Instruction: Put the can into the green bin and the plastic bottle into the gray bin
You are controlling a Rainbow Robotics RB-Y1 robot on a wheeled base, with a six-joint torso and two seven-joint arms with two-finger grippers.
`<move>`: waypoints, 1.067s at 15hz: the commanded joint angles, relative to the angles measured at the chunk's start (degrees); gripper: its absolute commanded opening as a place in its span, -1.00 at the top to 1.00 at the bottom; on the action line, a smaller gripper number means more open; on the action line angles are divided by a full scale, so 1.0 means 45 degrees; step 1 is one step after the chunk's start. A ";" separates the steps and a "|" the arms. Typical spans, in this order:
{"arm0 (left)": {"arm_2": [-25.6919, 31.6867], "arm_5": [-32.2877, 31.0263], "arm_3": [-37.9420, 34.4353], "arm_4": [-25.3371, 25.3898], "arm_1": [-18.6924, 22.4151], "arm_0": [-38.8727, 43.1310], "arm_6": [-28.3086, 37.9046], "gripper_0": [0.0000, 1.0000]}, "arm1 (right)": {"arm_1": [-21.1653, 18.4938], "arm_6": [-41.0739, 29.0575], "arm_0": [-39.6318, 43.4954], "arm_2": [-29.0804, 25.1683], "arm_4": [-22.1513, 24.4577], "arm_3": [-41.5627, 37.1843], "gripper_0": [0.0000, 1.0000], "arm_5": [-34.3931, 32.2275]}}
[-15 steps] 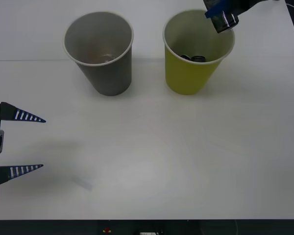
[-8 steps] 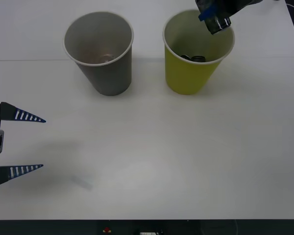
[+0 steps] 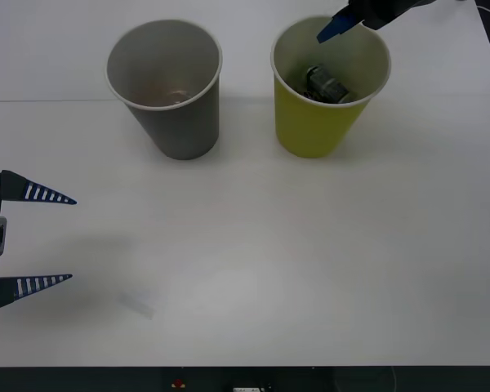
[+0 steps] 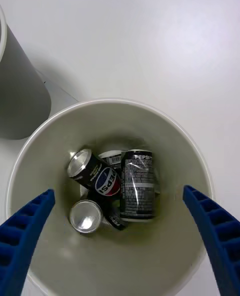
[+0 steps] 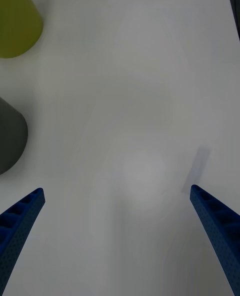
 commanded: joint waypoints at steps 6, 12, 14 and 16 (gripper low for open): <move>0.0000 0.0000 0.0000 0.0000 0.0000 0.0000 0.0000 -1.00 | 0.0039 0.0061 -0.0005 -0.0450 -0.0155 -0.0177 -1.00 -0.0117; 0.0000 0.0000 0.0000 0.0000 0.0000 0.0000 0.0000 -1.00 | 0.1914 0.0901 0.0913 -0.3789 0.1076 -0.1799 -1.00 -0.0801; 0.0000 0.0000 0.0000 0.0000 0.0000 0.0000 0.0000 -1.00 | 0.2364 0.1135 0.1851 -0.4532 0.1173 -0.3068 -1.00 -0.0801; 0.0000 0.0000 0.0000 0.0000 0.0000 0.0000 0.0000 -1.00 | 0.2403 0.1272 0.2632 -0.4864 0.0783 -0.4084 -1.00 -0.0801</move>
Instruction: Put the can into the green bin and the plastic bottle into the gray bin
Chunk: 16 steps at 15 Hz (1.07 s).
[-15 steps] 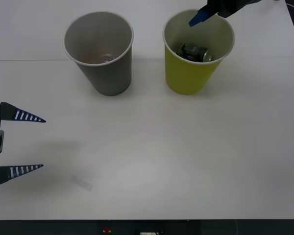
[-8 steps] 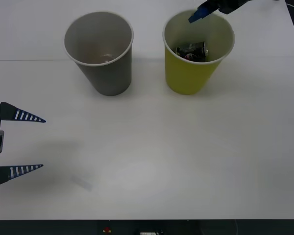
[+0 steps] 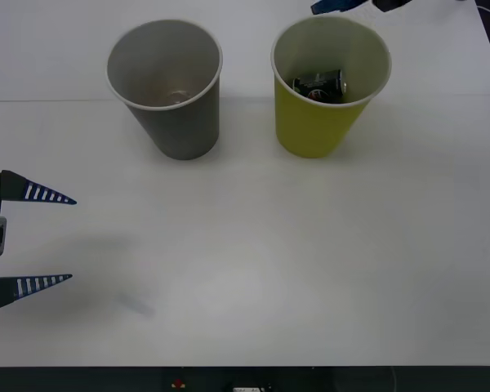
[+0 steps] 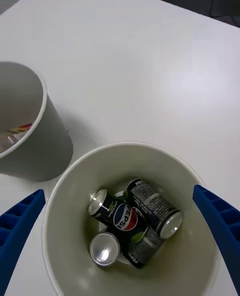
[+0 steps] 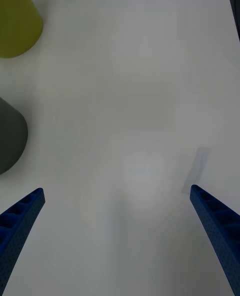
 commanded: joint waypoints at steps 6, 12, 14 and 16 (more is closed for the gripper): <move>0.0000 0.0000 0.0000 0.0000 0.0000 0.0000 0.0000 -1.00 | 0.0047 0.0931 0.3034 -0.1565 -0.2170 -0.3485 -1.00 -0.0002; 0.0000 0.0000 0.0000 0.0000 0.0000 0.0000 0.0000 -1.00 | 0.0027 0.1615 0.5613 -0.2561 -0.4416 -0.5379 -1.00 -0.0002; 0.0000 0.0000 0.0000 0.0000 0.0000 0.0000 0.0000 -1.00 | -0.0344 0.1849 0.6394 -0.2620 -0.5099 -0.5770 -1.00 0.0135; 0.0000 0.0000 0.0000 0.0000 0.0000 0.0000 0.0000 -1.00 | -0.0891 0.2396 0.7448 -0.2561 -0.5978 -0.6102 -1.00 0.0955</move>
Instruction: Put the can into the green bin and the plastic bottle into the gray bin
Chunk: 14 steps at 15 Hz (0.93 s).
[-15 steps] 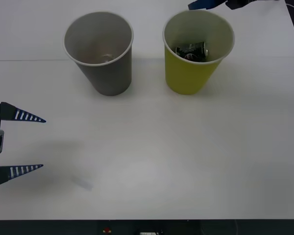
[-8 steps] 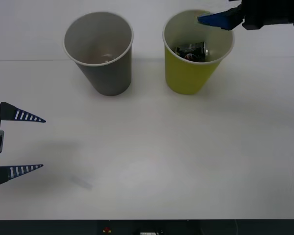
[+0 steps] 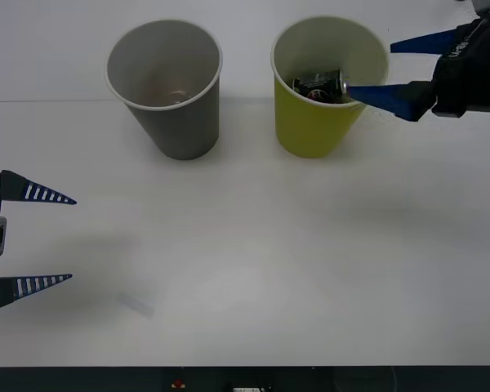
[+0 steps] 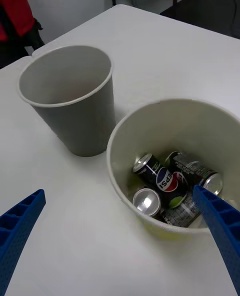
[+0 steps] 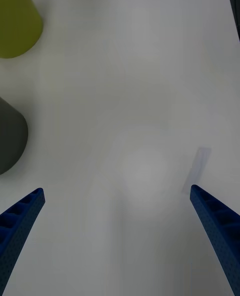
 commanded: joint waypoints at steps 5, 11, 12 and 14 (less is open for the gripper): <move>0.0000 0.0000 0.0000 0.0000 0.0000 0.0000 0.0000 -1.00 | -0.0561 0.3119 0.2793 -0.0111 -0.1717 -0.0321 -1.00 0.1669; 0.0000 0.0000 0.0000 0.0000 0.0000 0.0000 0.0000 -1.00 | -0.0932 0.6010 0.4590 -0.0091 -0.2400 0.0265 -1.00 0.2392; 0.0000 0.0000 0.0000 0.0000 0.0000 0.0000 0.0000 -1.00 | -0.1186 0.6596 0.4687 -0.0013 -0.2674 0.0694 -1.00 0.2411; 0.0000 0.0000 0.0000 0.0000 0.0000 0.0000 0.0000 -1.00 | -0.1771 0.7728 0.4883 0.0085 -0.3279 0.1456 -1.00 0.2470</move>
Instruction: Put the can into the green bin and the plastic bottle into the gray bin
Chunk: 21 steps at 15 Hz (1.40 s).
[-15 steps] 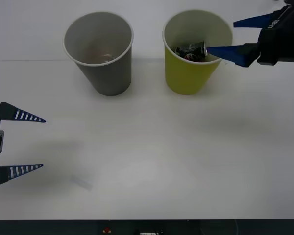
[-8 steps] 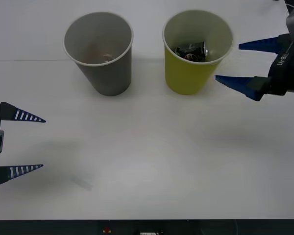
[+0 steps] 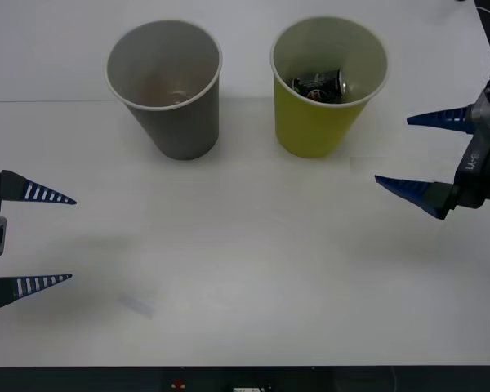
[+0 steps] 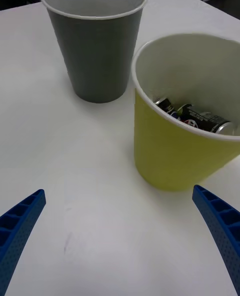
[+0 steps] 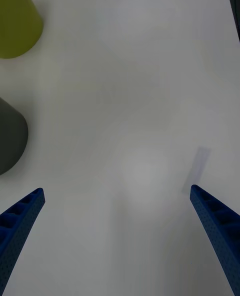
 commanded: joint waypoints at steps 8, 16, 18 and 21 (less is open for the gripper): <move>0.0000 0.0000 0.0000 0.0000 0.0000 0.0000 0.0000 -1.00 | -0.3265 0.3055 0.2685 0.1160 -0.1669 0.0805 -1.00 0.1083; 0.0000 0.0000 0.0000 0.0000 0.0000 0.0000 0.0000 -1.00 | -0.5335 0.3231 0.2782 0.2175 -0.2469 0.0746 -1.00 0.1454; 0.0000 0.0000 0.0000 0.0000 0.0000 0.0000 0.0000 -1.00 | -0.5960 0.3251 0.2782 0.2214 -0.3075 0.0746 -1.00 0.1747; 0.0000 0.0000 0.0000 0.0000 0.0000 0.0000 0.0000 -1.00 | -0.6566 0.3446 0.2782 0.2254 -0.3446 0.0687 -1.00 0.1844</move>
